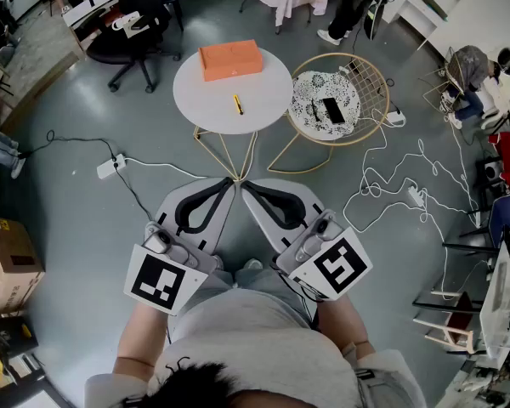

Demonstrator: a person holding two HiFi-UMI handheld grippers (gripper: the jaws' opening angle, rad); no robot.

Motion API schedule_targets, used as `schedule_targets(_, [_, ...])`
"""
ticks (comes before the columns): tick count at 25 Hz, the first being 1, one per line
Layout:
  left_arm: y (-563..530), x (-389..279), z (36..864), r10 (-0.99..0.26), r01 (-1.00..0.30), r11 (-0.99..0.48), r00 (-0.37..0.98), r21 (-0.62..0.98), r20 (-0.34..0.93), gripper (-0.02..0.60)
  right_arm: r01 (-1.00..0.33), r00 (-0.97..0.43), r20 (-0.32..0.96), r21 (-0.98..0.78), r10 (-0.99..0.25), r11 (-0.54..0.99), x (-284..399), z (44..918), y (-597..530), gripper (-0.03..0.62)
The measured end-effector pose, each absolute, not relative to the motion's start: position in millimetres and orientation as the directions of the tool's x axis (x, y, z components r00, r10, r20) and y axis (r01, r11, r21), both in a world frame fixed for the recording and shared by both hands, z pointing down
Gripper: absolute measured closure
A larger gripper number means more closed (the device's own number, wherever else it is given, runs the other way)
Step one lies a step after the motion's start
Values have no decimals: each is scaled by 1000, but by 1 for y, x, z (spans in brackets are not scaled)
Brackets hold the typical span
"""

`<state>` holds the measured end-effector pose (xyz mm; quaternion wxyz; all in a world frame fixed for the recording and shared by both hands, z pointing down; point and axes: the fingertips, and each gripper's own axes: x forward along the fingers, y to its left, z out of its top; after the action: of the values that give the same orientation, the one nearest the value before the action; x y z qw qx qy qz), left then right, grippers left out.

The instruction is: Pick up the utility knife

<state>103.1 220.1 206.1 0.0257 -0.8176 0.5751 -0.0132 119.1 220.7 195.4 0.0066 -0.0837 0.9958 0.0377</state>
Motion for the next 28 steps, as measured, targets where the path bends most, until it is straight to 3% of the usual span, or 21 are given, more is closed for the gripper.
schedule_targets(28, [214, 34, 221, -922, -923, -384, 385, -29, -47, 571, -293, -956, -23, 33, -292, 956, 72, 205, 206, 586])
